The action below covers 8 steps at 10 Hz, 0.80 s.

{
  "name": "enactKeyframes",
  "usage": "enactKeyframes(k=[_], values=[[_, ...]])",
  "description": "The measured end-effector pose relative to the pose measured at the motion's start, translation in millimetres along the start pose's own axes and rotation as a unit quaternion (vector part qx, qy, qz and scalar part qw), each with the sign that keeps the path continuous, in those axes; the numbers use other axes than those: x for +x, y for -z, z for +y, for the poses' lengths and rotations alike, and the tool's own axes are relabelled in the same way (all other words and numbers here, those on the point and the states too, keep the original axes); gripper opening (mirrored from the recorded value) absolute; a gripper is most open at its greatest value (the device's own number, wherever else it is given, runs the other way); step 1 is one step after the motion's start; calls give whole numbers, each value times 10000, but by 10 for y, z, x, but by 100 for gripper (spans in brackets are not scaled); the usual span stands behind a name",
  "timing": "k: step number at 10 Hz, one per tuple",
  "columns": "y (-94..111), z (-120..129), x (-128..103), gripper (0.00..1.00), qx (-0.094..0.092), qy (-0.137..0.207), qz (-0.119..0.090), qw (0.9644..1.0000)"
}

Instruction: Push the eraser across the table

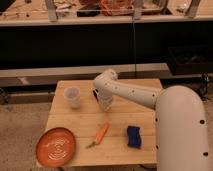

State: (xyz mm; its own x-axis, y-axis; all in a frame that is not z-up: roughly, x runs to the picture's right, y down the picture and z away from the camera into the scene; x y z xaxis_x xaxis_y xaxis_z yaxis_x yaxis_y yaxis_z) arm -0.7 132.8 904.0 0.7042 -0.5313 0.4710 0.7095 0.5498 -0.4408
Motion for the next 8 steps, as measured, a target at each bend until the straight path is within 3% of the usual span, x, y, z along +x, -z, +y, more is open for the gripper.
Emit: enactKeyframes(k=[3,6,8], values=[[-34,-201,-185,2,-3,182,-24,9998],[-70,-163,-108,2,-64,362,26,9993],[-83,-213,-275,2,-87,451,5,9989]])
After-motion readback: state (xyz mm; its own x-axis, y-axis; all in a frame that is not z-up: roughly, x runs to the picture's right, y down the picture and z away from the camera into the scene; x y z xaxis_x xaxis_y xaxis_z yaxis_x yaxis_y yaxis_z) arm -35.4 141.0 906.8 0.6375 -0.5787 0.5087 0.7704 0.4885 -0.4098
